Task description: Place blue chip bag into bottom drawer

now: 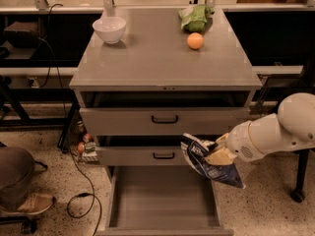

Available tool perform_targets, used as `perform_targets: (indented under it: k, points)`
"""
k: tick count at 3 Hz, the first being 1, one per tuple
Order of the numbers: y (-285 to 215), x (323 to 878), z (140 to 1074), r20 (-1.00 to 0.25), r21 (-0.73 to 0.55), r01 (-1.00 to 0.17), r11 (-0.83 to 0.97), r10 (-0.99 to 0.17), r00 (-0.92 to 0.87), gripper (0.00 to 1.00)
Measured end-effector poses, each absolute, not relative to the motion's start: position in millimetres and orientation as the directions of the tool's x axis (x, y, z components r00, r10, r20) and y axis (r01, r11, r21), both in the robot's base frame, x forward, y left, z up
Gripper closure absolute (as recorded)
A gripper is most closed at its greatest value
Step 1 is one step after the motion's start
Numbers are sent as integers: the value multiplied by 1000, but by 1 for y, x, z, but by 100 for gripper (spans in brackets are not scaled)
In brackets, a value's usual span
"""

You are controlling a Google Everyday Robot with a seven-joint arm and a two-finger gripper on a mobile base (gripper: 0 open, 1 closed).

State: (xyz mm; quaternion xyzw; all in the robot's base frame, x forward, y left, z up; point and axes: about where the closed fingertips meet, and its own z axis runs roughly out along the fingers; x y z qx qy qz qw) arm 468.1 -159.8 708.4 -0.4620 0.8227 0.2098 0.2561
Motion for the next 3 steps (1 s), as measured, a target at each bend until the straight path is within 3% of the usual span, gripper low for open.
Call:
perform_targets:
  k: [3]
  points:
    - [-59, 418, 442, -505, 465, -691, 553, -475, -721, 100]
